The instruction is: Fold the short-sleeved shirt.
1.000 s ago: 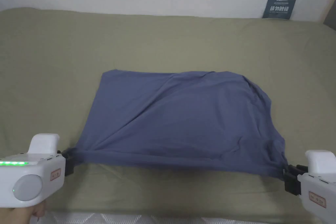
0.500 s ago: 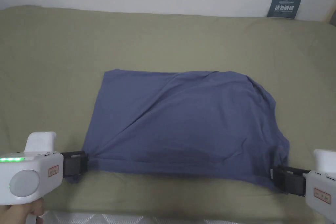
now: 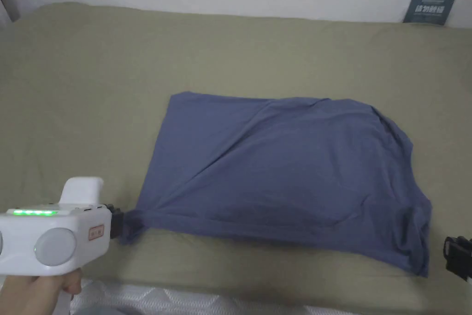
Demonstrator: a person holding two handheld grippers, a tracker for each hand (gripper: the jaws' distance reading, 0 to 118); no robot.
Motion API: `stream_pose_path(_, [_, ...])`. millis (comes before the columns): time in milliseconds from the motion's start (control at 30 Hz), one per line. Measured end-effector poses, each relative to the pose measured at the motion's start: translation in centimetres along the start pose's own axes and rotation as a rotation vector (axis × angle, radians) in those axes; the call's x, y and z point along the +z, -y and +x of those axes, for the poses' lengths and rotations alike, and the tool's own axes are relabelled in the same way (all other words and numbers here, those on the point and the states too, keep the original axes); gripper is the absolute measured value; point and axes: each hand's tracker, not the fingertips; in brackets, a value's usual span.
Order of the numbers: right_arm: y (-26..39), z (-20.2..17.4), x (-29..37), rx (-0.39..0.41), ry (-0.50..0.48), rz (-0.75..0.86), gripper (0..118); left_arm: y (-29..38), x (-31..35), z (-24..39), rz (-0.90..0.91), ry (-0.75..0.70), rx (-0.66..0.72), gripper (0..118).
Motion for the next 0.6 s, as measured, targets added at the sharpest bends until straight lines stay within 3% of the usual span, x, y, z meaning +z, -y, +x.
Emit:
stream_pose_path(33, [0.1, 0.1, -0.1, 0.004, -0.002, -0.008, 8, -0.1, -0.1, -0.2, 0.001, -0.001, 0.012, 5])
stream_pose_path(67, [0.3, 0.2, -0.2, 0.006, -0.002, -0.009, 8, -0.2, -0.4, -0.2, 0.001, 0.000, 0.015, 21])
stream_pose_path(100, [0.4, 0.3, -0.3, 0.005, 0.004, -0.012, 8, -0.3, -0.7, -0.2, 0.000, -0.010, 0.013, 72])
stream_pose_path(133, [0.4, 0.5, -0.4, 0.000, 0.003, -0.017, 8, -0.4, -1.3, -0.2, -0.014, -0.023, 0.008, 110])
stream_pose_path(167, [0.4, 0.6, -0.5, -0.002, 0.000, -0.026, 8, -0.4, -1.8, -0.3, -0.024, -0.026, 0.010, 118])
stream_pose_path(200, [0.5, 0.8, -0.7, 0.001, 0.001, -0.031, 8, -0.6, -1.7, -0.1, -0.010, -0.026, 0.019, 112])
stream_pose_path(333, [0.5, 1.0, -1.2, 0.019, 0.000, -0.044, 8, -1.2, -3.3, 0.3, -0.069, -0.011, 0.003, 108])
stream_pose_path(367, [0.5, 1.0, -1.3, 0.019, -0.003, -0.048, 8, -1.3, -3.7, 0.5, -0.079, -0.010, -0.003, 100])
stream_pose_path(400, [0.6, 0.9, -1.4, 0.023, -0.009, -0.052, 9, -1.4, -3.8, 0.7, -0.094, -0.006, -0.011, 75])
stream_pose_path(433, [0.6, 0.9, -1.4, 0.027, -0.015, -0.055, 17, -1.6, -3.9, 1.1, -0.104, -0.002, -0.016, 38])
stream_pose_path(467, [0.6, 1.1, -1.6, 0.032, -0.018, -0.056, 40, -1.6, -4.0, 1.3, -0.109, 0.008, -0.030, 2])
stream_pose_path(500, [0.7, 1.1, -1.8, 0.030, -0.038, -0.059, 88, -1.5, -4.0, 1.5, -0.102, 0.004, -0.026, 3])
stream_pose_path(533, [0.8, 1.0, -2.2, 0.051, -0.042, -0.085, 116, -1.6, -3.9, 1.7, -0.099, -0.002, -0.024, 3])
stream_pose_path(600, [1.0, 0.7, -2.7, 0.070, -0.077, -0.112, 110, -1.5, -4.8, 1.2, -0.104, 0.010, -0.018, 3])
